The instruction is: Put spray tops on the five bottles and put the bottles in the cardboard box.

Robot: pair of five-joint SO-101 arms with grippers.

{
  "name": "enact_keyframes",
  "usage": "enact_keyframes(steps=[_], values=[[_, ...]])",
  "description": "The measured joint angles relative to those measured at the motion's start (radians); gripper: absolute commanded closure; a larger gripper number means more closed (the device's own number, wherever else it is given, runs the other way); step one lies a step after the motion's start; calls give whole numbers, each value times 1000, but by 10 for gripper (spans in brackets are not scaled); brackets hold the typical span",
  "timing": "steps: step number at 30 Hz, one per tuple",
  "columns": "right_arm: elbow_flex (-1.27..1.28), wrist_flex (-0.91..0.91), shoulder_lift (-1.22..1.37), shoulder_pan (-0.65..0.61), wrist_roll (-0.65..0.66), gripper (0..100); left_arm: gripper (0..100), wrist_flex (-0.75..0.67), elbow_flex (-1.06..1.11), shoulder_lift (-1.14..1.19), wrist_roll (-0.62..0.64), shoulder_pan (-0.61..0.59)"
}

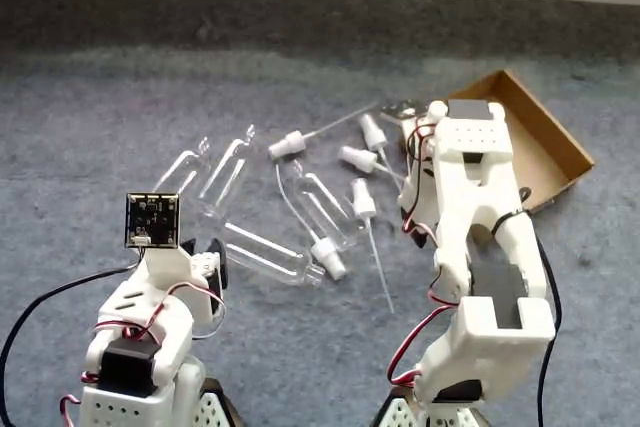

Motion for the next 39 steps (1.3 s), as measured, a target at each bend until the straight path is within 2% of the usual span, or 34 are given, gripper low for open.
enact_keyframes(steps=[10, 14, 21, 27, 33, 37, 39], values=[[-21, 54, 9, 2, 0, 764, 947, 0, 0, 0, 0, 0], [-35, 81, -69, 2, -29, 765, 947, 0, 0, 0, 0, 0], [-26, 110, -423, 2, -61, 765, 947, 0, 0, 0, 0, 0], [152, 104, -724, 0, -63, 765, 947, 0, 0, 0, 0, 0], [496, -144, -899, -2, -63, 765, 947, 0, 0, 0, 0, 0], [715, -307, -899, 0, -63, 765, 947, 0, 0, 0, 0, 0], [743, -364, -868, 0, -63, 765, 947, 0, 0, 0, 0, 0]])
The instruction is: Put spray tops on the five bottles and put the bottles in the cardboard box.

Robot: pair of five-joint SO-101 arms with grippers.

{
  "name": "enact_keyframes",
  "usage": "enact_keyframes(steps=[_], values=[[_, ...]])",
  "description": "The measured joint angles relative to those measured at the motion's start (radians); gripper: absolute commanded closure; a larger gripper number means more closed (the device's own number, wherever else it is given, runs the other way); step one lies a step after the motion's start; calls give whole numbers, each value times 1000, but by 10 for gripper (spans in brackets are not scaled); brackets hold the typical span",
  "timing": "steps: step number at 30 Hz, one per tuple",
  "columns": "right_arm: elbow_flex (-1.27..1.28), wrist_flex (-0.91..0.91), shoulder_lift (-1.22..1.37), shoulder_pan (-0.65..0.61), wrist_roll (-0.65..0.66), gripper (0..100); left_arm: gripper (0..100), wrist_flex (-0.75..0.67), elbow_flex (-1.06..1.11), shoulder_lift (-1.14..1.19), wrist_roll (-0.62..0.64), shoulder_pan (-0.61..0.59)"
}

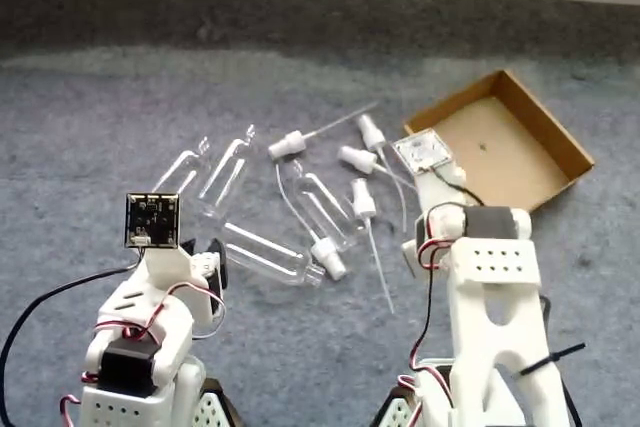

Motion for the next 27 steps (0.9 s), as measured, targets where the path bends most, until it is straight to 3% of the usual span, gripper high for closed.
enact_keyframes(steps=[5, 16, 27], values=[[-6, -104, 155, 12, 0, 765, 947, 0, 0, 0, 0, 0], [-196, -126, 499, 84, -2, 765, 947, 0, 0, 0, 0, 0], [-265, -129, 606, 71, -2, 765, 947, 0, 0, 0, 0, 0]])
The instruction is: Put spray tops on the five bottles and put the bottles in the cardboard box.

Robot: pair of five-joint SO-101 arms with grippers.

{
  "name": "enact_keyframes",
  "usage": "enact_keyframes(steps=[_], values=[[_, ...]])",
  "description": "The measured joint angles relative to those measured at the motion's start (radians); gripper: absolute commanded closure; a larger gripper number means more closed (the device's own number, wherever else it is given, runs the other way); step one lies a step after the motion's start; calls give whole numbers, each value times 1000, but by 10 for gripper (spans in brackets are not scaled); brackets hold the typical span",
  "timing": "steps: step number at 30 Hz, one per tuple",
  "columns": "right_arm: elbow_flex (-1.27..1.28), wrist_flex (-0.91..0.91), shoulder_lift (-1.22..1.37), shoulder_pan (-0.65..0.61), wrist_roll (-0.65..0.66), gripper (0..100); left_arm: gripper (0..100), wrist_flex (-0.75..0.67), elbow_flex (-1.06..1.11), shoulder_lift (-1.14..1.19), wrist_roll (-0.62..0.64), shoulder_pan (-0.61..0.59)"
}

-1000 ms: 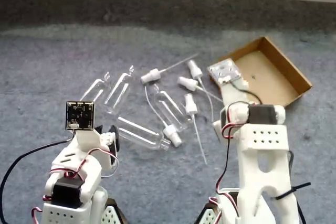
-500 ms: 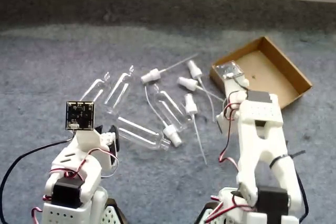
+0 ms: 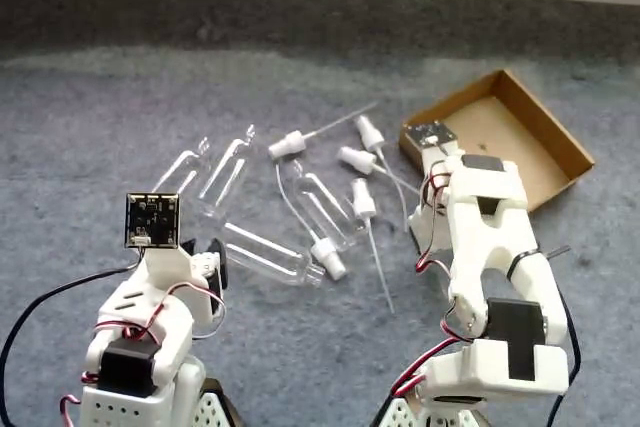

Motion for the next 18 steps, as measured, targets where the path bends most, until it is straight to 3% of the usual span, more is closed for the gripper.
enact_keyframes(steps=[7, 18], values=[[2, 0, -63, -104, 0, 764, 947, 0, 0, 0, 0, 0], [2, 0, -89, -107, 0, 683, 947, 0, 0, 0, 0, 0]])
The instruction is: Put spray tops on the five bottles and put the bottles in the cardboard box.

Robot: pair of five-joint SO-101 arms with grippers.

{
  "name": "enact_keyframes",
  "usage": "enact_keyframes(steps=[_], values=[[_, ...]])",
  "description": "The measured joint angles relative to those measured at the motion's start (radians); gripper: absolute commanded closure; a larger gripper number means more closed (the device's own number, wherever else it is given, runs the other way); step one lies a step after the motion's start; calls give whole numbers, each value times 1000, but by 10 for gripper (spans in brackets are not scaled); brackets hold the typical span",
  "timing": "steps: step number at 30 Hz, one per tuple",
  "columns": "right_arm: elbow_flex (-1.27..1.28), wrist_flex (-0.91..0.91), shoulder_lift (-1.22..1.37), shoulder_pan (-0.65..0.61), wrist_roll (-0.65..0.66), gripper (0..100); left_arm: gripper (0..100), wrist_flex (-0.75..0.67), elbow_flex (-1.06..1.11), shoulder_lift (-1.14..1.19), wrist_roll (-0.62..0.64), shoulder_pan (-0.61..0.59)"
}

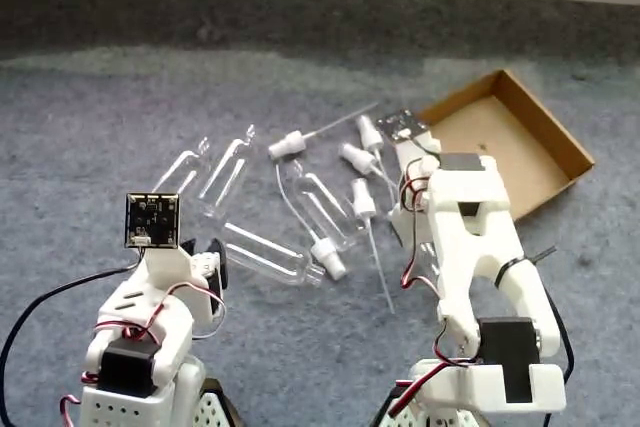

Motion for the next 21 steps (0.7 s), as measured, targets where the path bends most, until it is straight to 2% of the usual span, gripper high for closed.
enact_keyframes(steps=[12, 21], values=[[0, -3, 0, -31, 52, 683, 947, 0, 3, 0, 0, 0], [0, -3, 2, -92, 52, 683, 947, -78, 68, 0, 0, 0]])
